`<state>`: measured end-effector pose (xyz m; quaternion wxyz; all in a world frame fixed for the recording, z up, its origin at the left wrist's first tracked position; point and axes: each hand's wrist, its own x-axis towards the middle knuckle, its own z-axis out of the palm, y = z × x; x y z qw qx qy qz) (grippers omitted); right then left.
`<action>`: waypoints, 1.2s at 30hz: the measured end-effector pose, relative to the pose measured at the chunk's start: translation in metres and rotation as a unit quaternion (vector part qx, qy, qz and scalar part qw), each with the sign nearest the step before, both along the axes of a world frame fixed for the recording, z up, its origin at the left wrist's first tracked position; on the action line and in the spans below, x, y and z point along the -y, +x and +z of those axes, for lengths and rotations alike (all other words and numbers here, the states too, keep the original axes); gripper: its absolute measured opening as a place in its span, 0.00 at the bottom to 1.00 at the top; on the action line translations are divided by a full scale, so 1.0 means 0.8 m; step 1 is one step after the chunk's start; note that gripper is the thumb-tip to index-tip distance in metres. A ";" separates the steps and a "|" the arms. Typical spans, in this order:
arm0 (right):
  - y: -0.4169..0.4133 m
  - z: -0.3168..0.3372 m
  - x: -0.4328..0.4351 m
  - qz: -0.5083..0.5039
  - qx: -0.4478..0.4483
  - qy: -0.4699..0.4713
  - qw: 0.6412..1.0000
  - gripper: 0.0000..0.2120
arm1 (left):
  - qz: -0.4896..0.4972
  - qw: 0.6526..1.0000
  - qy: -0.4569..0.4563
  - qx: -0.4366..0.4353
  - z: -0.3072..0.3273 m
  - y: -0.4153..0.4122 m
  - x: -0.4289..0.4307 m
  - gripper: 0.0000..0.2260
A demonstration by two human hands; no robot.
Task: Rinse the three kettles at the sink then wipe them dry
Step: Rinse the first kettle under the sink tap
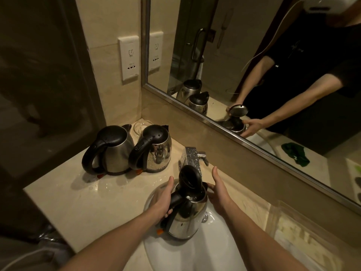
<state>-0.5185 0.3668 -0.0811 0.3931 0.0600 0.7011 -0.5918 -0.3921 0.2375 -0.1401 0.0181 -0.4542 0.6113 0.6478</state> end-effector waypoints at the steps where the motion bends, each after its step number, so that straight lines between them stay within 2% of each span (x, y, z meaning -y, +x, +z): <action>1: 0.004 0.002 -0.003 0.002 0.001 -0.001 1.000 0.45 | 0.005 1.000 -0.001 0.004 0.004 0.003 -0.004 0.29; 3: 0.011 0.008 -0.007 0.008 0.002 0.001 1.000 0.47 | 0.013 1.000 -0.011 -0.001 0.013 0.009 -0.011 0.23; 6: 0.020 0.018 -0.017 0.004 -0.007 -0.006 1.000 0.43 | 0.017 0.999 -0.030 -0.025 0.022 0.018 -0.017 0.21; 9: 0.034 0.033 -0.021 0.006 -0.037 -0.007 0.999 0.41 | 0.028 0.998 -0.041 -0.039 0.033 0.027 -0.019 0.24; 11: 0.047 0.049 -0.018 0.010 -0.085 -0.011 0.996 0.42 | 0.032 0.997 -0.054 -0.049 0.040 0.035 -0.021 0.26; 14: 0.070 0.084 -0.007 0.021 -0.153 -0.036 0.987 0.38 | 0.035 0.995 -0.073 -0.054 0.055 0.045 -0.025 0.26; 19: 0.106 0.121 0.009 0.068 -0.233 -0.043 0.969 0.35 | 0.027 0.995 -0.080 -0.048 0.076 0.061 -0.025 0.33; 23: 0.124 0.120 0.010 0.064 -0.286 -0.025 0.956 0.40 | 0.028 0.995 -0.079 -0.054 0.087 0.079 -0.022 0.35; 27: 0.129 0.114 0.002 0.033 -0.294 0.005 0.955 0.46 | 0.040 0.992 -0.088 -0.086 0.106 0.104 -0.017 0.31; 31: 0.135 0.115 0.003 0.026 -0.289 0.008 0.957 0.45 | 0.056 0.988 -0.111 -0.088 0.119 0.130 -0.009 0.31; 34: 0.147 0.112 0.010 0.024 -0.262 -0.010 0.965 0.39 | 0.075 0.987 -0.112 -0.085 0.125 0.151 -0.002 0.30; 36: 0.160 0.106 0.016 0.038 -0.235 -0.013 0.971 0.40 | 0.087 0.987 -0.098 -0.091 0.128 0.166 0.004 0.29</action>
